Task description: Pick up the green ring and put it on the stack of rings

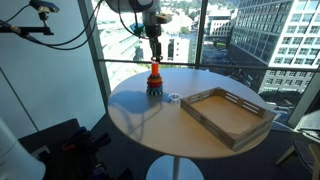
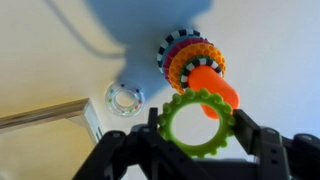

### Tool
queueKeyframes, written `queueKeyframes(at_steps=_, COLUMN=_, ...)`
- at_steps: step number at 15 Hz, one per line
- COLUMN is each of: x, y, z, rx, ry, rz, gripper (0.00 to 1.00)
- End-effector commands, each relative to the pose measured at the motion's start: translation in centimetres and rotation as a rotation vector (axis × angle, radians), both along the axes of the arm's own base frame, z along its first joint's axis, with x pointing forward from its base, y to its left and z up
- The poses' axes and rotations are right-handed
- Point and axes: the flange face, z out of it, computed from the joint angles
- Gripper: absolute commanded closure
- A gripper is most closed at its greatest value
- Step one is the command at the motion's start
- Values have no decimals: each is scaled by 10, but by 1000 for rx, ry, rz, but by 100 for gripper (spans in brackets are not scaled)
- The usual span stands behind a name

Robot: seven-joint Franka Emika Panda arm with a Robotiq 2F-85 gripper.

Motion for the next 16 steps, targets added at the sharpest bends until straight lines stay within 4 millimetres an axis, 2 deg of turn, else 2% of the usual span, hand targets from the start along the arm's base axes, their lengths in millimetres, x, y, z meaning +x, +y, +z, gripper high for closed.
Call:
queueKeyframes(at_steps=1, x=17, y=15, z=-4, rx=15, ry=35, rz=29, gripper=51)
queueKeyframes(at_steps=9, x=37, y=30, z=-26, rx=31, ry=47, rz=69, gripper=51)
queueKeyframes(at_steps=16, x=44, y=37, z=-26, rx=37, ry=41, rz=96, gripper=51)
